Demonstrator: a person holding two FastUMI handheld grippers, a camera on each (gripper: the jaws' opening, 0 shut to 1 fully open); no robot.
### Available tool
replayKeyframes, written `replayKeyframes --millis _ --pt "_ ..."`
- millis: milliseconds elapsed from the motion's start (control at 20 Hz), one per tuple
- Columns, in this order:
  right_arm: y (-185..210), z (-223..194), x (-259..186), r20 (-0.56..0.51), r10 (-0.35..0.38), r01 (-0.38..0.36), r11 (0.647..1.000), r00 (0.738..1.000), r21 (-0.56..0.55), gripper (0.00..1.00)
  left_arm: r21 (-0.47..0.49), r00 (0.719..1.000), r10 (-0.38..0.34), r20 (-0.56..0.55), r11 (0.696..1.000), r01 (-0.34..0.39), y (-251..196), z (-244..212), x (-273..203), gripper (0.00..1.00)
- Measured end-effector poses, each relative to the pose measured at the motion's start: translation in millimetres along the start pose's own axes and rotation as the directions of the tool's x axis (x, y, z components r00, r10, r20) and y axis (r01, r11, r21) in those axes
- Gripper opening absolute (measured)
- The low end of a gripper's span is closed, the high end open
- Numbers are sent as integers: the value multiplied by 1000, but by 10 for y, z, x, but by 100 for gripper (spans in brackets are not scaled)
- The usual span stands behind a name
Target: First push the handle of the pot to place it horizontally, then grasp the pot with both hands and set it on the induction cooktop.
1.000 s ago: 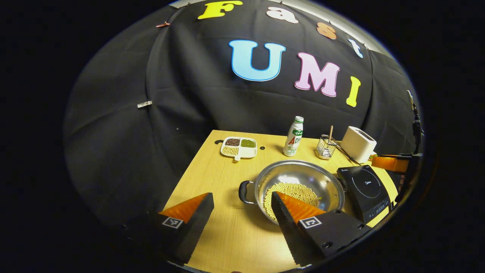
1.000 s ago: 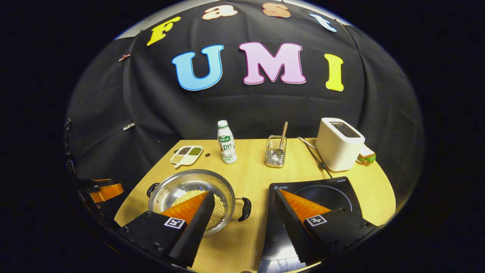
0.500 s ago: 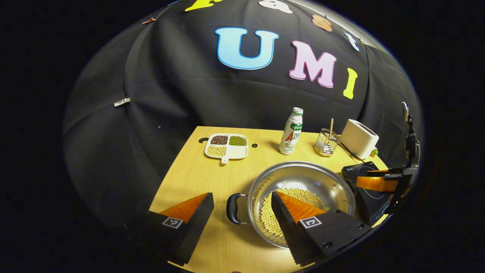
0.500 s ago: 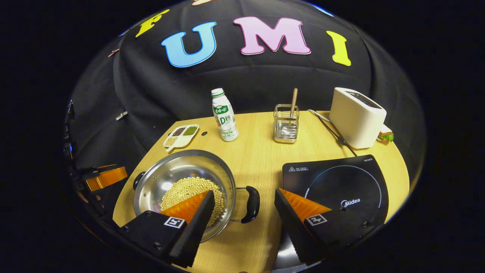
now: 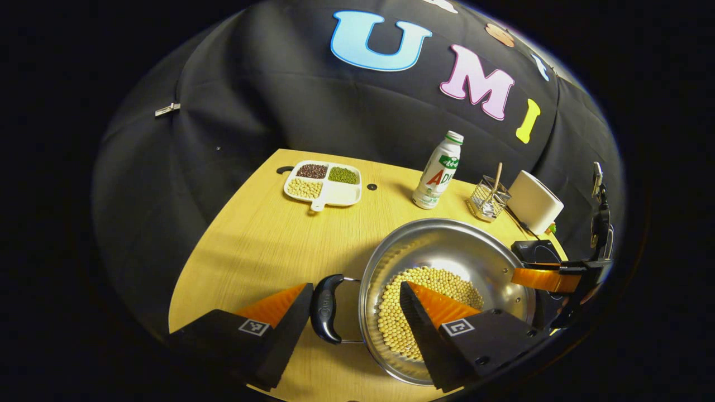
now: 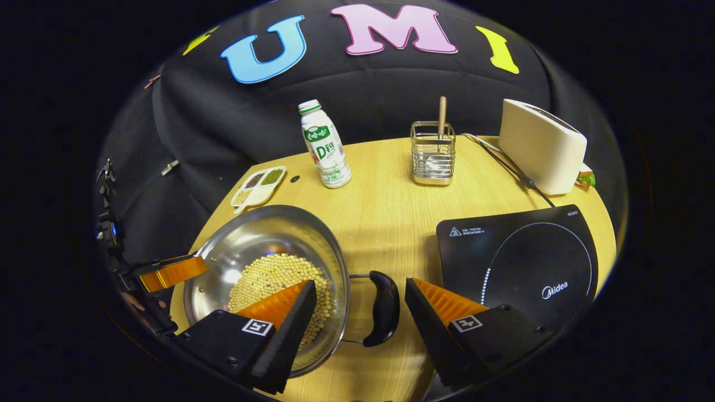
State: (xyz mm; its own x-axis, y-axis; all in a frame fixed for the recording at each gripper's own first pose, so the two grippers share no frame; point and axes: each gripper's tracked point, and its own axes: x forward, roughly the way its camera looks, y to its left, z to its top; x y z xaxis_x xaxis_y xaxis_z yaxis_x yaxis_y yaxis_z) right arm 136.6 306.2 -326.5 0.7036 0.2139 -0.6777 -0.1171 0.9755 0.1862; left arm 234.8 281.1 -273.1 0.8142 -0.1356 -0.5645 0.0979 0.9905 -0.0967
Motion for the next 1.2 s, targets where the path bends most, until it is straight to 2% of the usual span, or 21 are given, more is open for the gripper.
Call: replayKeyframes --millis 450,500,600,750,800,850,900,1050,1200 --pt "95 -270 243 -84 27 -24 999 996 36 98 -16 996 -43 -78 999 42 11 -205 327 93" --pt "123 -301 273 -96 30 -26 999 995 39 95 -15 995 -39 -89 999 38 37 -232 348 87" --pt "130 -348 302 -109 17 -14 999 994 33 89 -12 993 -37 -108 999 36 81 -291 379 85" --pt "62 -373 336 -113 -15 16 1000 993 14 86 -21 992 -40 -117 999 38 111 -318 372 72" --pt "29 -368 345 -114 -23 25 1000 993 11 79 -29 992 -45 -118 999 42 114 -327 368 69" --pt "27 -369 336 -116 -22 24 1000 993 16 67 -34 992 -47 -118 998 43 123 -336 358 66" --pt "33 -381 343 -122 -19 22 1000 992 23 70 -36 992 -47 -117 998 43 128 -339 359 66" --pt "-10 -318 304 -118 -22 25 999 993 20 69 -43 990 -41 -136 998 36 131 -373 356 65" --pt "8 -409 305 -144 -25 34 998 989 61 65 -43 987 -21 -161 999 14 142 -381 357 64"
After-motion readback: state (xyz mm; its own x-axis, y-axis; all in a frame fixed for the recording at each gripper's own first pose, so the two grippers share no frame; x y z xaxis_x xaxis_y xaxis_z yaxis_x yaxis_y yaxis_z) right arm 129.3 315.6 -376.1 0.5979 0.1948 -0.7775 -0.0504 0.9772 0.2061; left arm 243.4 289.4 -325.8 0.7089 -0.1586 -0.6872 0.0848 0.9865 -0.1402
